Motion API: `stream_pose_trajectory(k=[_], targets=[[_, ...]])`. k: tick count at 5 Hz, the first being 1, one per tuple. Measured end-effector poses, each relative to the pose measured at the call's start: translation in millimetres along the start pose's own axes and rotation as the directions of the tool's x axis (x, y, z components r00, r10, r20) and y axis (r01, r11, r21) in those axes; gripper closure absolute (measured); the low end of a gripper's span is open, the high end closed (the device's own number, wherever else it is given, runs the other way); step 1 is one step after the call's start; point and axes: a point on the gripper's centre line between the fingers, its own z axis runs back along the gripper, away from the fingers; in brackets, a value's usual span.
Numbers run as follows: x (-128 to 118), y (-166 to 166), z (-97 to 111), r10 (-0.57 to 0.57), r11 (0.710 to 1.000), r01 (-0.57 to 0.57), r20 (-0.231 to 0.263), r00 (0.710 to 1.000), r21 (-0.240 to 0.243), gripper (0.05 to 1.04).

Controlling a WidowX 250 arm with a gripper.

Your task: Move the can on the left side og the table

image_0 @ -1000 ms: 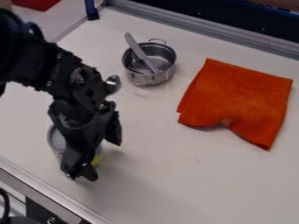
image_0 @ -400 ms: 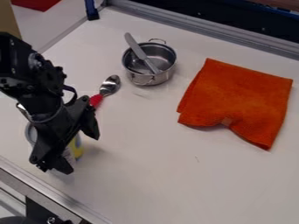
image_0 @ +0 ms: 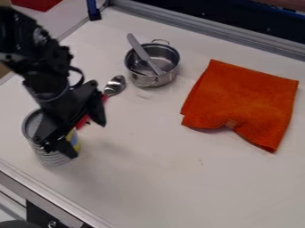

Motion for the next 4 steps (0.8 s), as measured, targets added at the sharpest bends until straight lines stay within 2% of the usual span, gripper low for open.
stream_pose_trajectory(k=[1,2,3,4], targets=[[-14.3,-13.8,13.1,0.013,1.0,-0.012,-0.047,0.999,0.023,0.083],[-30.1,-28.5,18.7,0.01,0.999,-0.007,-0.051,0.999,0.048,0.083],[-39.6,-62.9,16.3,-0.174,0.984,0.173,0.027,0.984,0.029,0.083],[-39.1,-89.8,7.8,-0.425,0.903,0.429,0.152,0.892,0.01,0.083]])
